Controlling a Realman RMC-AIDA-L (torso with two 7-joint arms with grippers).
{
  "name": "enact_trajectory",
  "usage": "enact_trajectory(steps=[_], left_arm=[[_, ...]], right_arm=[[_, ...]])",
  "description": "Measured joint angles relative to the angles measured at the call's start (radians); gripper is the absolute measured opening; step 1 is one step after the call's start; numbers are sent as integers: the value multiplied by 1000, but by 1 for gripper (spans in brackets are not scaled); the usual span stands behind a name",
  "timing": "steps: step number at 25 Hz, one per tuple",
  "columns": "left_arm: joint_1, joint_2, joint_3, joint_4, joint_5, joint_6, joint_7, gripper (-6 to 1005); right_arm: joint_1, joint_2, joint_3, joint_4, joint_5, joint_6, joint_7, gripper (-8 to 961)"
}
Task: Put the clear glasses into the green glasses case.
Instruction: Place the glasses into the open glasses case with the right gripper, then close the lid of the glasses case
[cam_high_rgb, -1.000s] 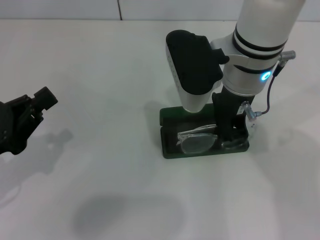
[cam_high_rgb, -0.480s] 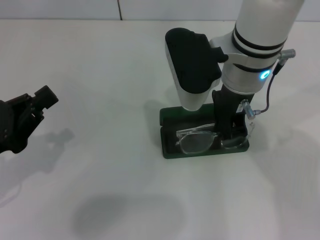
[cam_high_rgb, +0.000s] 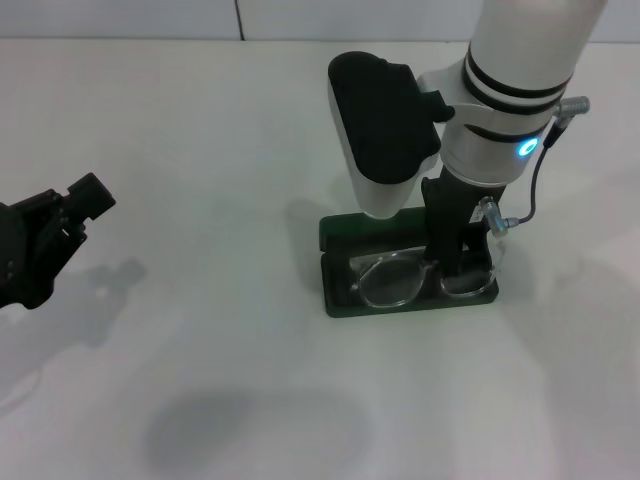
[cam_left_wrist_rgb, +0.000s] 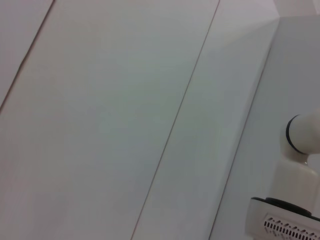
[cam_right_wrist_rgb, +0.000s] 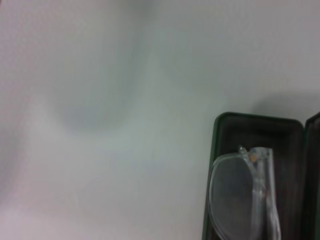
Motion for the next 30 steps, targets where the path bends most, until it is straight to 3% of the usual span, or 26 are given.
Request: enact_trajectory(steps=[11,21,30], left_arm=[[6,0,0,0,0,10,0,65],[5,0,0,0,0,13,0,65],[-11,7,-1,4,-3,14,-19,66]], right_arm=[[-34,0,4,-79,-25,-22,19,151],[-121,0,5,-226,-25,-36,28,153],[-361,-2,105,-619,-23,-114,58,154]])
